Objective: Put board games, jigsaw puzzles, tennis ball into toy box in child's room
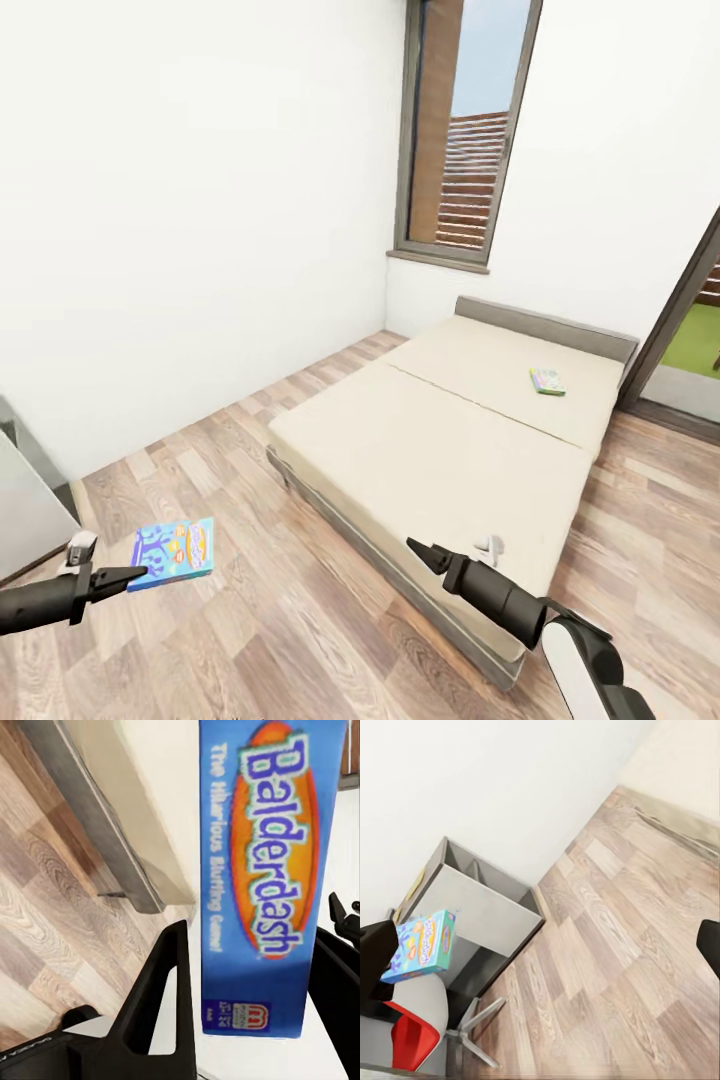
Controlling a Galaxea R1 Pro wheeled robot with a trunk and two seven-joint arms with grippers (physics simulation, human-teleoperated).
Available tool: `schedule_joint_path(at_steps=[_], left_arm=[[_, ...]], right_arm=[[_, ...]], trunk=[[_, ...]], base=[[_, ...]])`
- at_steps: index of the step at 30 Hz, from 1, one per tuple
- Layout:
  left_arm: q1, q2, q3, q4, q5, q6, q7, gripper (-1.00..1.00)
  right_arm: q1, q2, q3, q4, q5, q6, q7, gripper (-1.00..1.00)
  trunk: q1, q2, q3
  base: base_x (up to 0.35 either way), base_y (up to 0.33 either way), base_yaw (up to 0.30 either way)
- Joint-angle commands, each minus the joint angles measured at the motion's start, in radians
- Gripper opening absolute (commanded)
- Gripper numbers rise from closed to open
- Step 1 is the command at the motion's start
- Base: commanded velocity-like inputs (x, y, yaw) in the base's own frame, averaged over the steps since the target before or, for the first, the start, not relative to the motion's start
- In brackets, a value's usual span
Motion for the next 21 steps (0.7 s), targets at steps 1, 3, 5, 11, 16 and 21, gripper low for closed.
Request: schedule_joint_path(at_steps=[1, 3, 5, 11, 16, 21], left_arm=[[-0.001, 0.000, 0.002, 0.000, 0.001, 0.010, -0.004, -1.00], [-0.001, -0.001, 0.002, 0.000, 0.001, 0.010, -0.003, -1.00], [-0.001, -0.001, 0.002, 0.000, 0.001, 0.010, -0.002, -1.00], [-0.001, -0.006, 0.002, 0.000, 0.000, 0.009, -0.001, -1.00], [-0.001, -0.009, 0.002, 0.000, -0.001, 0.009, 0.000, -1.00], [-0.001, -0.009, 0.002, 0.000, -0.001, 0.009, -0.001, -1.00]], right_arm=[[0.000, 0.000, -0.001, -0.001, -0.007, 0.008, -0.009, 1.00], [0.000, 0.001, -0.001, -0.001, -0.008, 0.008, -0.022, 1.00], [0.000, 0.000, -0.001, 0.000, -0.008, 0.008, -0.032, 1.00], [-0.001, 0.000, -0.001, -0.001, -0.008, 0.008, -0.040, 1.00], [0.000, 0.000, -0.001, 0.001, -0.009, 0.008, -0.043, 1.00], [0.000, 0.000, -0.001, 0.001, -0.008, 0.008, -0.042, 1.00]], trunk=[[0.000, -0.001, -0.001], [0.000, -0.001, -0.001], [0.000, -0.001, -0.001], [0.000, -0.001, -0.001], [-0.019, 0.034, 0.015], [-0.034, 0.062, 0.027]], base=[[0.000, 0.000, 0.289], [0.000, 0.000, 0.289], [0.000, 0.000, 0.289], [0.000, 0.000, 0.289], [0.000, 0.000, 0.289], [0.000, 0.000, 0.289]])
